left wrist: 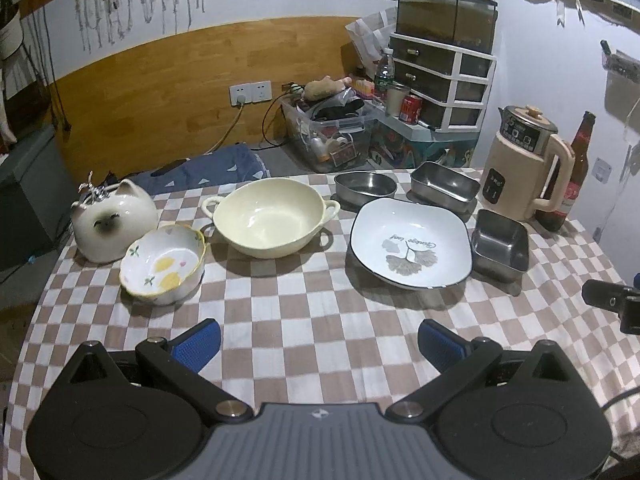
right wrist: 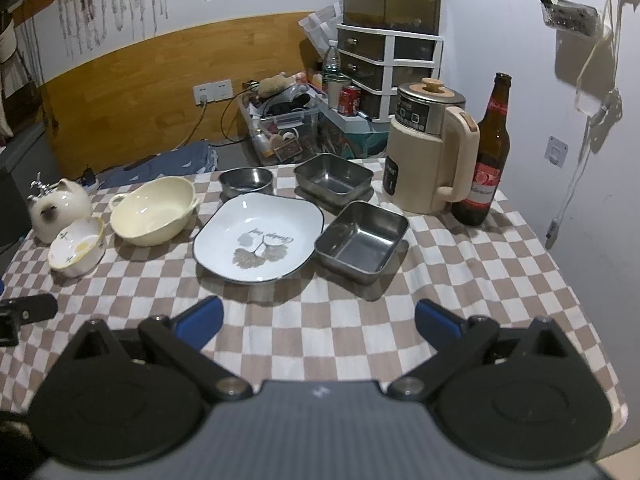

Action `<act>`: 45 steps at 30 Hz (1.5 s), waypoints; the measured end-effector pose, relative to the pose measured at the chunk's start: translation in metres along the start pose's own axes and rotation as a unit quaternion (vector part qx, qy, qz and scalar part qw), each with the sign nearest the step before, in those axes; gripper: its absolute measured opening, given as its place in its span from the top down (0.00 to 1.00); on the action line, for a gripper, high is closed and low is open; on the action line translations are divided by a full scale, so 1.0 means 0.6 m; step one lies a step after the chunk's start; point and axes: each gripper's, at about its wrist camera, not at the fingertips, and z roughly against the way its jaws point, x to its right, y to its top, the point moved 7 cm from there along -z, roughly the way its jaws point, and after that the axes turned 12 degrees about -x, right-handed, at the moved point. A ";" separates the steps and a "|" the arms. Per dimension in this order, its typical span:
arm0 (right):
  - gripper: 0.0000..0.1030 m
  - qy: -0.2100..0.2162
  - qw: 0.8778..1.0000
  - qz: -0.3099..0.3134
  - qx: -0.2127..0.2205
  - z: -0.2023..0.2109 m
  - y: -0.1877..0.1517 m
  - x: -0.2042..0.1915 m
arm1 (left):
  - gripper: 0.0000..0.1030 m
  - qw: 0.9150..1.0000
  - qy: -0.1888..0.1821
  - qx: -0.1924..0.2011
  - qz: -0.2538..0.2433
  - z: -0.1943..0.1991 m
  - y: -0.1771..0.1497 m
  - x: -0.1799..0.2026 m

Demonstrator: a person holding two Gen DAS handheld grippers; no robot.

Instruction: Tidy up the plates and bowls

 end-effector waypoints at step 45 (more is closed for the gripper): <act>0.67 0.124 0.939 -0.288 -0.143 -0.429 0.132 0.013 | 0.59 0.979 -0.150 -0.127 -0.051 -0.473 0.256 0.072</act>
